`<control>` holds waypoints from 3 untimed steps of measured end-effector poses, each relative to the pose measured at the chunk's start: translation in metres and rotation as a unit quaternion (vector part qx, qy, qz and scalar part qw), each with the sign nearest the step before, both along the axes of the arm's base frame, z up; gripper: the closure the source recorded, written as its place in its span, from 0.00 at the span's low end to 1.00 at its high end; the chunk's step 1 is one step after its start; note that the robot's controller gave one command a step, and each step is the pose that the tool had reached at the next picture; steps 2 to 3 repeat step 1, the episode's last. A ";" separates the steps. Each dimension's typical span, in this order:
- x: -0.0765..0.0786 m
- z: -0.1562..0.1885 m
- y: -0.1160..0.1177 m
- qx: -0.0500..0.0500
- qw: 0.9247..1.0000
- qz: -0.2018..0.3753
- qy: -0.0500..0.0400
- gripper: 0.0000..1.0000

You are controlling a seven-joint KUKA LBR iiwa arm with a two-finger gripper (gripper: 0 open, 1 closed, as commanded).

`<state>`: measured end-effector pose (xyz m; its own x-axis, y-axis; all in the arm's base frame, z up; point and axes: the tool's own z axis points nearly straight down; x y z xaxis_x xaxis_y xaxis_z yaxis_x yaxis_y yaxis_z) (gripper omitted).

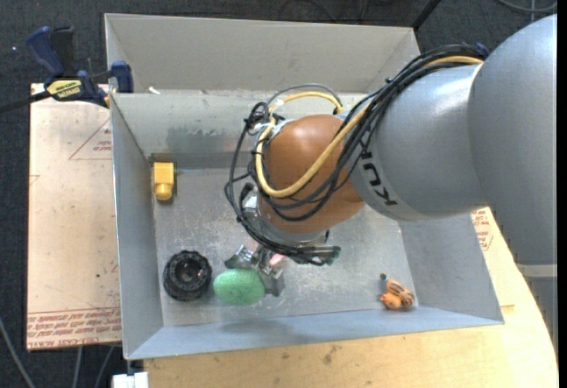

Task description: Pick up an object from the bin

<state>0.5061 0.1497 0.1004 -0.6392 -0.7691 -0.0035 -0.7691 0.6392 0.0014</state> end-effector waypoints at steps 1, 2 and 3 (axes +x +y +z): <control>-0.025 0.156 -0.002 0.000 1.000 -0.026 -0.002 1.00; -0.025 0.156 -0.002 0.000 1.000 -0.026 -0.002 1.00; -0.025 0.156 -0.002 0.000 1.000 -0.026 -0.002 1.00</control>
Offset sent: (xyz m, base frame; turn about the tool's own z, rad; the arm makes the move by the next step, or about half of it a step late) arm 0.0000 0.0000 0.0000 0.0000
